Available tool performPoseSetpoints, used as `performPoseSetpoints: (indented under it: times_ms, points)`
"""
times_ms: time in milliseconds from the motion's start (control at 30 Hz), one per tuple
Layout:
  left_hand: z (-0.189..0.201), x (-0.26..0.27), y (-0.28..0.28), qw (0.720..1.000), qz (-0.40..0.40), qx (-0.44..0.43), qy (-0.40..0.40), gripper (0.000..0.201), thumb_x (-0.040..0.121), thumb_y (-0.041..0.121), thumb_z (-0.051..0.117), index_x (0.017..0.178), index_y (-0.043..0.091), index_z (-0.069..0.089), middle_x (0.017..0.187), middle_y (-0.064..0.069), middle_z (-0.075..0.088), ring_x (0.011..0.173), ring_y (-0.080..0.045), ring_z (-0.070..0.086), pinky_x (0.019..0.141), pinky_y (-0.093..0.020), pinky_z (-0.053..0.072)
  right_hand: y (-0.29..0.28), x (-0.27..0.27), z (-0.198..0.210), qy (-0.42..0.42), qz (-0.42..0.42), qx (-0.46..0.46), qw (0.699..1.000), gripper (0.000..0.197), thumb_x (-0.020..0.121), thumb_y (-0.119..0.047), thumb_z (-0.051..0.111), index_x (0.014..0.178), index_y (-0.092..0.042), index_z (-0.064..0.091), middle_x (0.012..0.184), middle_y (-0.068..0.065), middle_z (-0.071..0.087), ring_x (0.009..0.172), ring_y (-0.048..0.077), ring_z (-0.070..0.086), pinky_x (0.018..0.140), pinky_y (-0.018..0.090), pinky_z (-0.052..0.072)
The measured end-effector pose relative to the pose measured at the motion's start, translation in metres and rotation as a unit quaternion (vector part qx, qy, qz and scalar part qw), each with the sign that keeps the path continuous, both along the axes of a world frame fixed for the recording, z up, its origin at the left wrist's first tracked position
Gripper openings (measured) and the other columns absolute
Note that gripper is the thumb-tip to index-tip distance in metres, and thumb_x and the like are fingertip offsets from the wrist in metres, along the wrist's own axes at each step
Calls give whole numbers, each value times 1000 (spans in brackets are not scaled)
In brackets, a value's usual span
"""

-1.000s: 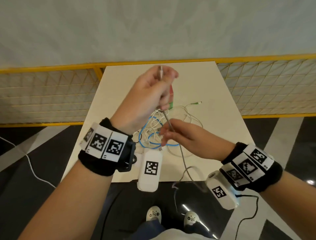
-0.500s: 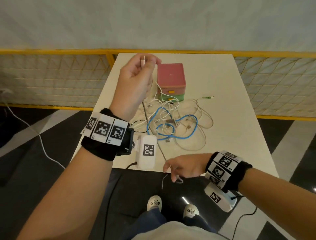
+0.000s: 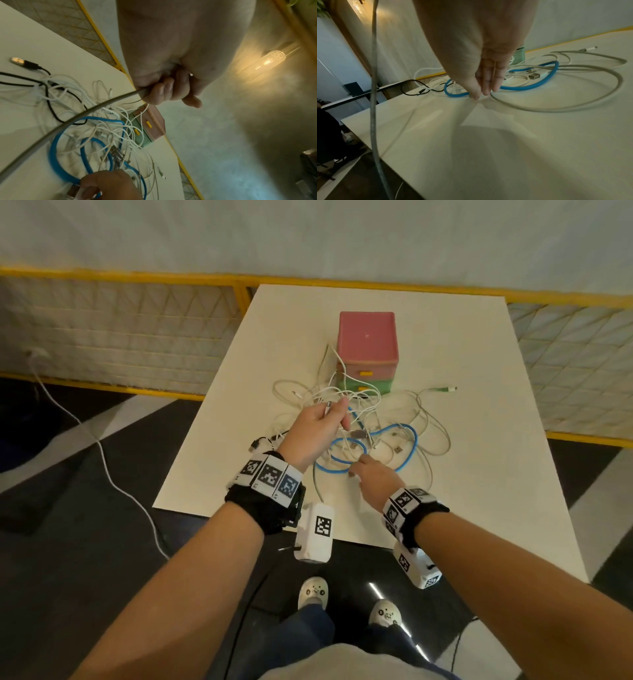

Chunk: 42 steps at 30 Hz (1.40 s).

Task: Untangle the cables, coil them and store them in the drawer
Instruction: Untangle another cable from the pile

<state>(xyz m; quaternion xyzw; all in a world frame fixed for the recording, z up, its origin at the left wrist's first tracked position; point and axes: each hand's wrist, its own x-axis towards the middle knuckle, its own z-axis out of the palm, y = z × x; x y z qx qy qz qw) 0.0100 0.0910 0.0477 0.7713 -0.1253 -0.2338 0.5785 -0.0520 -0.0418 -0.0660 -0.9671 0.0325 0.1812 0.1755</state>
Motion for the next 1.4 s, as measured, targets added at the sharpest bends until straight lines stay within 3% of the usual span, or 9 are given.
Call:
performPoseSetpoints:
  times_ms: [333, 700, 867, 967, 1067, 1133, 1233, 1333, 1400]
  points:
    - [-11, 7, 1, 999, 21, -43, 1, 44, 106, 32, 35, 84, 13, 68, 45, 11, 27, 38, -5, 21, 44, -23, 22, 1, 3, -1, -24, -6, -91, 996, 27, 91, -2, 48, 119, -5, 48, 121, 13, 46, 100, 31, 57, 83, 36, 46]
    - [-13, 15, -10, 996, 39, -78, 0, 41, 106, 30, 34, 85, 13, 65, 51, 7, 27, 40, -5, 20, 39, -19, 19, -23, -3, -4, -14, 36, -103, 994, 34, 90, -1, 47, 123, -8, 49, 120, 10, 54, 108, 30, 56, 92, 35, 41]
    - [-21, 15, -17, 999, 20, -36, 0, 37, 103, 27, 41, 79, 24, 69, 52, 6, 25, 46, -12, 21, 48, -27, 19, -32, -1, 2, -34, -82, 83, 993, 22, 96, -17, 47, 115, -13, 56, 108, 11, 56, 90, 29, 61, 85, 38, 50]
    - [-27, 13, -22, 1000, 8, -5, -1, 31, 103, 24, 41, 90, 26, 70, 53, 6, 30, 47, -12, 27, 50, -27, 25, -34, -1, 28, -109, -173, 258, 944, 18, 99, -22, 43, 115, -19, 50, 95, 7, 67, 56, 25, 64, 59, 32, 55]
    - [-24, 5, -33, 999, -22, 12, 22, 27, 104, 26, 41, 104, 17, 66, 45, 10, 44, 42, -1, 43, 50, -20, 34, -35, 0, 61, -165, -223, 379, 883, 21, 96, -18, 50, 115, -26, 44, 82, 10, 70, 47, 26, 62, 46, 28, 52]
    - [-19, 0, -42, 998, -57, 4, 21, 27, 104, 24, 42, 106, 11, 66, 48, 9, 54, 42, 2, 49, 46, -11, 39, -37, 1, 73, -193, -230, 411, 861, 29, 94, -18, 55, 118, -26, 39, 75, 5, 69, 45, 21, 59, 45, 25, 48]
    - [-16, 1, -50, 998, -52, -13, -45, 27, 101, 23, 50, 106, 8, 72, 81, -16, 69, 66, -10, 61, 60, -21, 55, -39, -1, 78, -206, -219, 433, 850, 36, 94, -14, 56, 121, -23, 35, 77, 1, 68, 48, 18, 60, 45, 19, 44]
    - [-12, 6, -53, 996, 11, -52, -70, 26, 101, 27, 50, 99, 14, 72, 52, 10, 53, 45, -6, 43, 46, -23, 40, -42, -7, 75, -173, -201, 423, 866, 20, 93, -13, 56, 110, -20, 47, 81, 2, 70, 54, 18, 65, 48, 19, 43]
    - [-8, 7, -57, 996, 13, -61, -67, 28, 102, 30, 48, 97, 13, 69, 43, 13, 42, 40, -2, 36, 47, -21, 33, -42, -11, 76, -157, -175, 422, 876, 9, 97, -14, 49, 91, -19, 55, 83, 1, 67, 59, 20, 68, 47, 19, 44]
